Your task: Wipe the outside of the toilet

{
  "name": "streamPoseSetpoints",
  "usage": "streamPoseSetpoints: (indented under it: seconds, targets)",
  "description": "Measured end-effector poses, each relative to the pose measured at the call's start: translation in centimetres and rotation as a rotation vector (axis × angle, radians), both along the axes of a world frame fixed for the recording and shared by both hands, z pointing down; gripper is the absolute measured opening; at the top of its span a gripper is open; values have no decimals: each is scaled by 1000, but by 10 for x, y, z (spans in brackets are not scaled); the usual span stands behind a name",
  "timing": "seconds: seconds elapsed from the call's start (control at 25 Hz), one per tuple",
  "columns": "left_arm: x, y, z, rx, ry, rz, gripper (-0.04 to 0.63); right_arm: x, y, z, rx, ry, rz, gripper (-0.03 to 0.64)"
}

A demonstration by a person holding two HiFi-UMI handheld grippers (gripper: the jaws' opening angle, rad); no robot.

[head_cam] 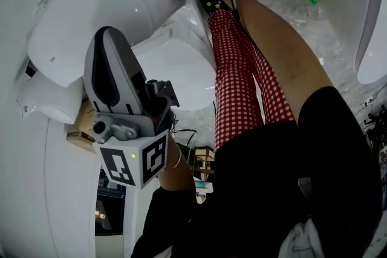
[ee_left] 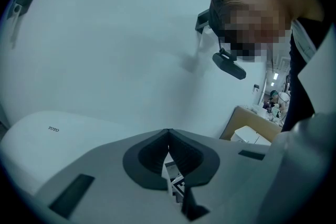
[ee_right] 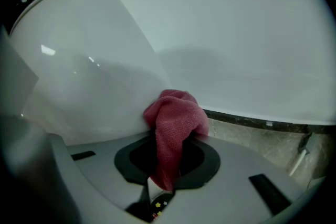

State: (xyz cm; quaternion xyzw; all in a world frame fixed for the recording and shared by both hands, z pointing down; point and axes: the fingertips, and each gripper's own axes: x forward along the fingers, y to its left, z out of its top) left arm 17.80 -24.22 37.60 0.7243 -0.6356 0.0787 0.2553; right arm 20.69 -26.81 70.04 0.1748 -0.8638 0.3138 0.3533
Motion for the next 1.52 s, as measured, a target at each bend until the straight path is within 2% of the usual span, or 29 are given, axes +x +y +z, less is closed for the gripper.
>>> streamPoseSetpoints:
  seconds: [0.2, 0.36, 0.48, 0.68, 0.88, 1.08, 1.28, 1.44, 1.52]
  targets:
    - [2, 3, 0, -4, -5, 7, 6, 14, -10, -16, 4, -48, 63, 72]
    - [0, 0, -5, 15, 2, -4, 6, 45, -11, -36, -4, -71, 126, 72]
    - [1, -6, -10, 30, 4, 1, 6, 68, -14, -58, 35, -81, 167, 72]
    - [5, -17, -19, 48, 2, 15, 6, 85, -15, -116, 69, -212, 255, 72]
    - [10, -20, -24, 55, 8, 24, 6, 72, -10, -170, 4, -411, 324, 72]
    - [12, -18, -23, 56, -8, 38, 6, 51, -1, -206, 13, -516, 306, 72]
    - [11, -24, -17, 58, -18, 73, 6, 38, 6, -229, 25, -568, 292, 73]
    - [8, -34, -14, 62, 29, 73, 6, 29, 12, -242, 43, -592, 280, 74]
    - [7, -39, -14, 66, 29, 77, 6, 26, 12, -251, 76, -610, 285, 74]
